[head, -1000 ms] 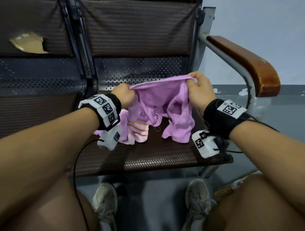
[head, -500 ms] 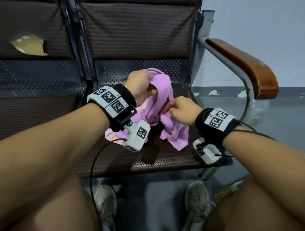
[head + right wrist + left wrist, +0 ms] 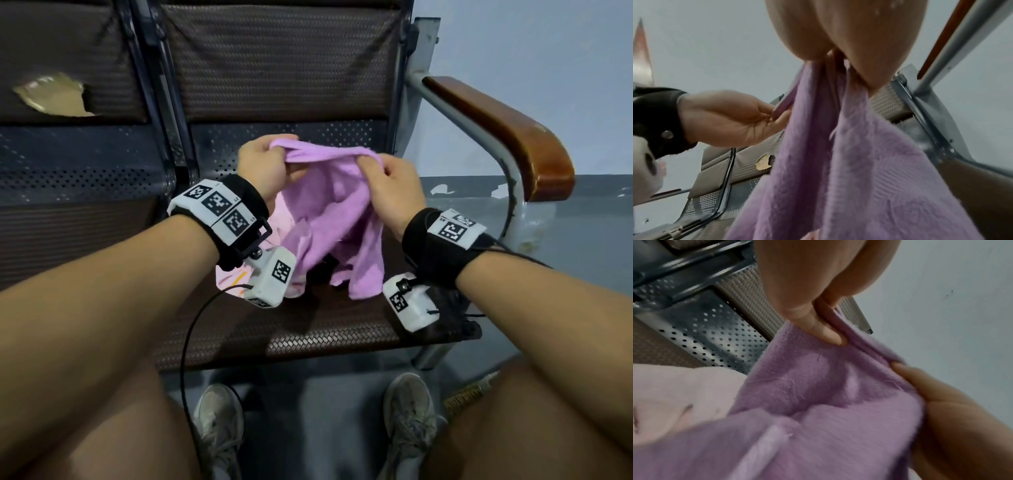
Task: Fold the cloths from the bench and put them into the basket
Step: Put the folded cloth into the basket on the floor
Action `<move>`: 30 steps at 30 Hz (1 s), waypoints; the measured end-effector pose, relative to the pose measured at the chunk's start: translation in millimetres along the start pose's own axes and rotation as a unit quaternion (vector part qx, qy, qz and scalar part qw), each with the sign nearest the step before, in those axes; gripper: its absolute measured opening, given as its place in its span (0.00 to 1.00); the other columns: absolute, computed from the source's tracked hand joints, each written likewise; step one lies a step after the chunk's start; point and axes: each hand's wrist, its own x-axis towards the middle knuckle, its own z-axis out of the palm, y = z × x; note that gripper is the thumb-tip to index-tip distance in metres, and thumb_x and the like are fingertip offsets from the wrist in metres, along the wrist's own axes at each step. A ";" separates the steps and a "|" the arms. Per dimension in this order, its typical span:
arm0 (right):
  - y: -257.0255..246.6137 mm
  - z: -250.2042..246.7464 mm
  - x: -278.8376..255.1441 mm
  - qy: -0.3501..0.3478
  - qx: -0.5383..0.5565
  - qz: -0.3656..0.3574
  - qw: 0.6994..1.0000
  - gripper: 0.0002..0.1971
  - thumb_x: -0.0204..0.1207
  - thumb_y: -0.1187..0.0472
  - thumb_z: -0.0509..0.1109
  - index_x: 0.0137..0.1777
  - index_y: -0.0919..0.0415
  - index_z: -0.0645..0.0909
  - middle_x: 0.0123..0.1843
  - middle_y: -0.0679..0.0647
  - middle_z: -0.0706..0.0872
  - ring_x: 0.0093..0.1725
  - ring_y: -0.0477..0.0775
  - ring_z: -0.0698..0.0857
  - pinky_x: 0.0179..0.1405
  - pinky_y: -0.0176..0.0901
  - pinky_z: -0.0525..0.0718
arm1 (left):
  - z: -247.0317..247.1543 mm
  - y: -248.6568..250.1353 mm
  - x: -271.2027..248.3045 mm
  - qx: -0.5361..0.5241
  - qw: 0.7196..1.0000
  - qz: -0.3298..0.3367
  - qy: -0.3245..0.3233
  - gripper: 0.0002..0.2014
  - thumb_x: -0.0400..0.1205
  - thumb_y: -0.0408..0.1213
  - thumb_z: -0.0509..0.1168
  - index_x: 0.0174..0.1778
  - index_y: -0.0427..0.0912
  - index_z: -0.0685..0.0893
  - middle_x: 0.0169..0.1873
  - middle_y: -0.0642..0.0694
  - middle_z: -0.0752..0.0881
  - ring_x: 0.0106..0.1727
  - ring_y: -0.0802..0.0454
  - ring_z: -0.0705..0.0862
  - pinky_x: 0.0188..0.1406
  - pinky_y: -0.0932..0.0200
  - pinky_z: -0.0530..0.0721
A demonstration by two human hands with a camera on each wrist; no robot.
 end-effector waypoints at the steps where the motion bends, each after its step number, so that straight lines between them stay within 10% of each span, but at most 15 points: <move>1: -1.0 -3.7 1.2 0.006 -0.007 -0.026 1.000 0.21 0.78 0.46 0.67 0.32 0.63 0.80 0.27 0.48 0.75 0.30 0.45 0.72 0.32 0.44 0.71 | -2.9 -0.7 3.2 0.004 1.000 0.005 0.011 0.15 0.88 0.23 0.51 0.60 0.29 0.83 0.41 0.38 0.87 0.38 0.48 0.87 0.31 0.63 0.87; 6: 18.2 -12.6 -7.4 -0.201 -0.241 -0.115 0.942 0.18 0.75 0.50 0.76 0.27 0.50 0.74 0.24 0.44 0.74 0.27 0.44 0.73 0.29 0.38 0.70 | -17.2 -0.7 15.6 0.004 0.998 0.019 0.052 0.16 0.87 0.27 0.52 0.52 0.36 0.86 0.36 0.42 0.88 0.31 0.54 0.88 0.26 0.63 0.85; 10: 40.4 -17.5 -11.2 -0.321 -0.414 0.008 0.852 0.20 0.83 0.51 0.68 0.28 0.54 0.75 0.27 0.51 0.78 0.31 0.55 0.79 0.36 0.41 0.73 | -32.2 -6.6 27.1 0.061 0.996 0.022 0.065 0.16 0.85 0.25 0.52 0.55 0.37 0.86 0.44 0.36 0.88 0.43 0.44 0.88 0.42 0.51 0.88; 15: 49.4 -31.4 -4.0 -0.194 -0.276 0.038 0.941 0.18 0.83 0.58 0.66 0.28 0.52 0.81 0.27 0.48 0.79 0.29 0.50 0.78 0.30 0.40 0.73 | -52.5 -15.8 36.8 0.122 0.989 0.008 0.081 0.22 0.79 0.19 0.51 0.54 0.36 0.89 0.36 0.42 0.87 0.33 0.51 0.87 0.31 0.59 0.87; 20: 46.3 -32.6 -0.5 -0.113 -0.096 0.061 0.987 0.22 0.80 0.51 0.72 0.37 0.73 0.84 0.29 0.55 0.76 0.29 0.49 0.73 0.30 0.42 0.71 | -64.8 -24.6 42.9 0.116 0.988 0.005 0.102 0.13 0.81 0.20 0.59 0.49 0.35 0.89 0.33 0.41 0.87 0.24 0.55 0.87 0.25 0.62 0.86; 24: 47.1 -35.2 -4.3 -0.214 -0.257 -0.005 0.943 0.19 0.82 0.48 0.68 0.31 0.56 0.84 0.23 0.48 0.79 0.20 0.43 0.75 0.24 0.38 0.71 | -71.6 -23.3 50.3 0.100 0.987 0.013 0.125 0.09 0.86 0.28 0.61 0.43 0.40 0.85 0.35 0.43 0.86 0.31 0.51 0.87 0.26 0.60 0.87; 30: 49.0 -25.3 -13.8 -0.349 -0.410 0.006 0.843 0.17 0.80 0.49 0.70 0.34 0.58 0.86 0.29 0.55 0.85 0.31 0.53 0.83 0.32 0.40 0.76 | -68.5 -26.1 53.0 0.111 0.984 0.029 0.138 0.12 0.89 0.32 0.55 0.41 0.40 0.80 0.36 0.44 0.84 0.33 0.52 0.85 0.23 0.63 0.83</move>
